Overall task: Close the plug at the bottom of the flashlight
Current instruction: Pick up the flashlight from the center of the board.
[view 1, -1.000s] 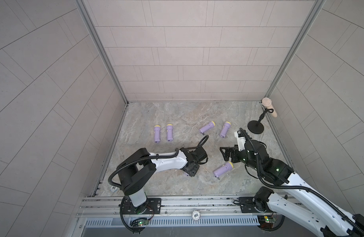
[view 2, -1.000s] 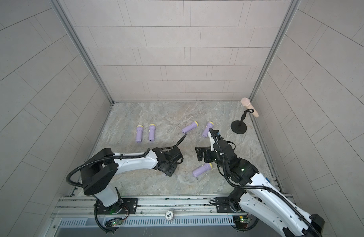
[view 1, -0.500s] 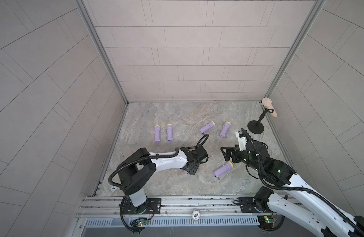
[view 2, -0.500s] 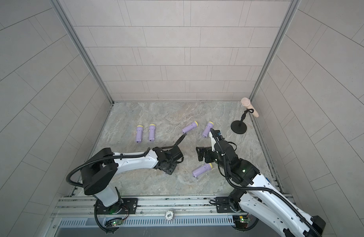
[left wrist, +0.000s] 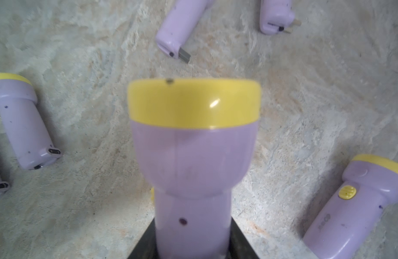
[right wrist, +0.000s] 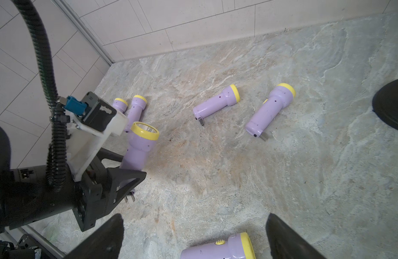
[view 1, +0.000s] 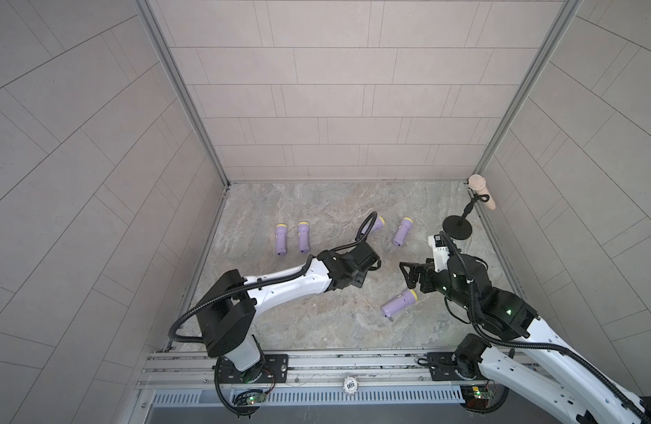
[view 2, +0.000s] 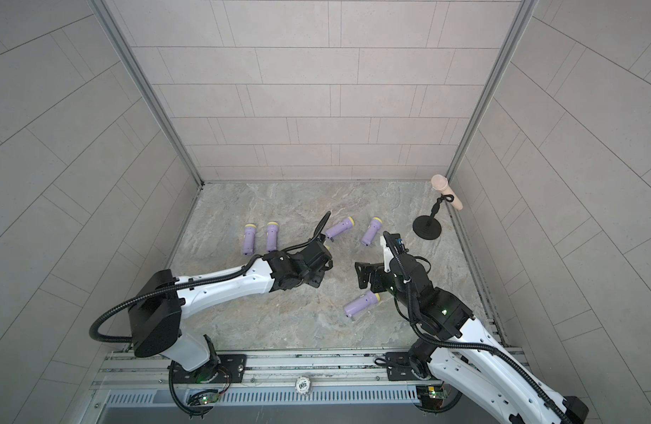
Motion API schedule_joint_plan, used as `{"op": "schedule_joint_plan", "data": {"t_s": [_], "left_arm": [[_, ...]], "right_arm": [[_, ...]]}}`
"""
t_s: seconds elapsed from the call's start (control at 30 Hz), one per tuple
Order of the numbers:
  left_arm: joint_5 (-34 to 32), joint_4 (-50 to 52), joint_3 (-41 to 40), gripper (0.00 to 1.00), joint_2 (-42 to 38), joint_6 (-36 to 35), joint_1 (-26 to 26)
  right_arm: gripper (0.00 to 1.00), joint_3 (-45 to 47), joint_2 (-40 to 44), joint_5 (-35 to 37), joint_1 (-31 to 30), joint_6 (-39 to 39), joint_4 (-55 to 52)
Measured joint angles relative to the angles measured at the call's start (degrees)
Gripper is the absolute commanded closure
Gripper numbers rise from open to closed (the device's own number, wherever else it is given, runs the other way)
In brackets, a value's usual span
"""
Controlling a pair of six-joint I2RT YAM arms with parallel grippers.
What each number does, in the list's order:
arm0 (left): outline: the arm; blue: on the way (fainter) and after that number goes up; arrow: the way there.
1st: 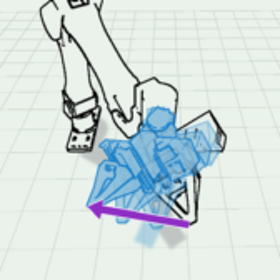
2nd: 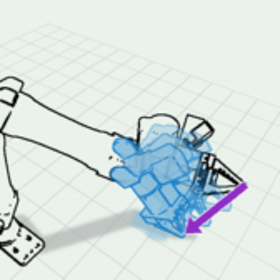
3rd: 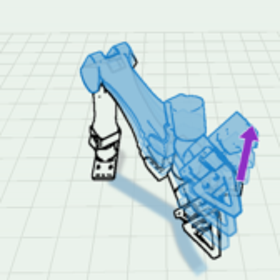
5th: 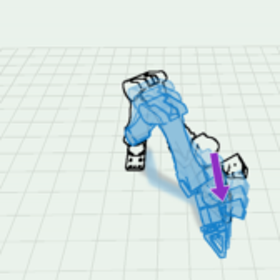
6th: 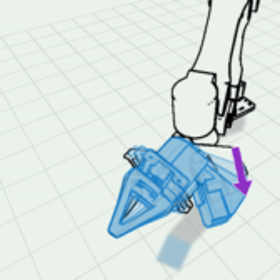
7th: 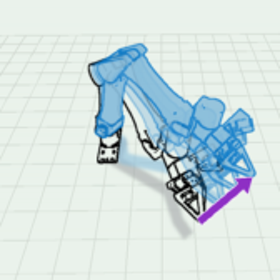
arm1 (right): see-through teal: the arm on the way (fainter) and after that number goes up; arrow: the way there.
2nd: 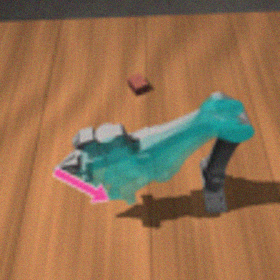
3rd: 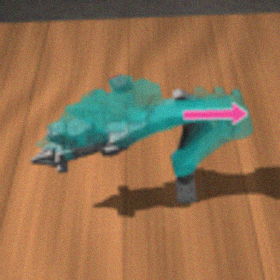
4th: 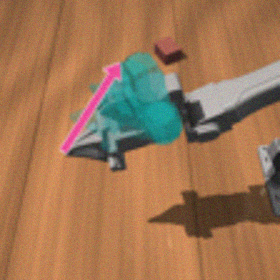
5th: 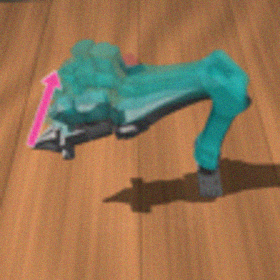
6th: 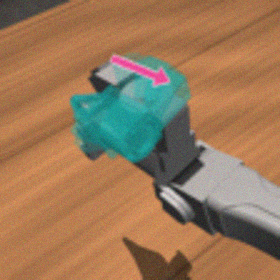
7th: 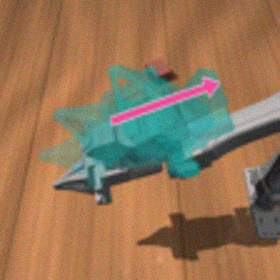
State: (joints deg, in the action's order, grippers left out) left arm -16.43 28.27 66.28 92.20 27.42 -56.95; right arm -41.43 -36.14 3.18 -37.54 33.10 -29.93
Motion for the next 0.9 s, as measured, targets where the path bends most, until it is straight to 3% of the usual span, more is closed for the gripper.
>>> {"op": "schedule_joint_plan", "data": {"t_s": [0.37,0.9], "left_arm": [[-5.7,-5.1,1.5,1.00,0.0,-1.9,0.1],[-0.3,-15.9,2.7,1.00,-1.0,-1.4,1.1]], "right_arm": [[0.00,-0.1,4.2,2.7,0.4,1.6,-0.1],[0.00,5.9,11.5,3.1,0.6,8.0,7.1]]}}
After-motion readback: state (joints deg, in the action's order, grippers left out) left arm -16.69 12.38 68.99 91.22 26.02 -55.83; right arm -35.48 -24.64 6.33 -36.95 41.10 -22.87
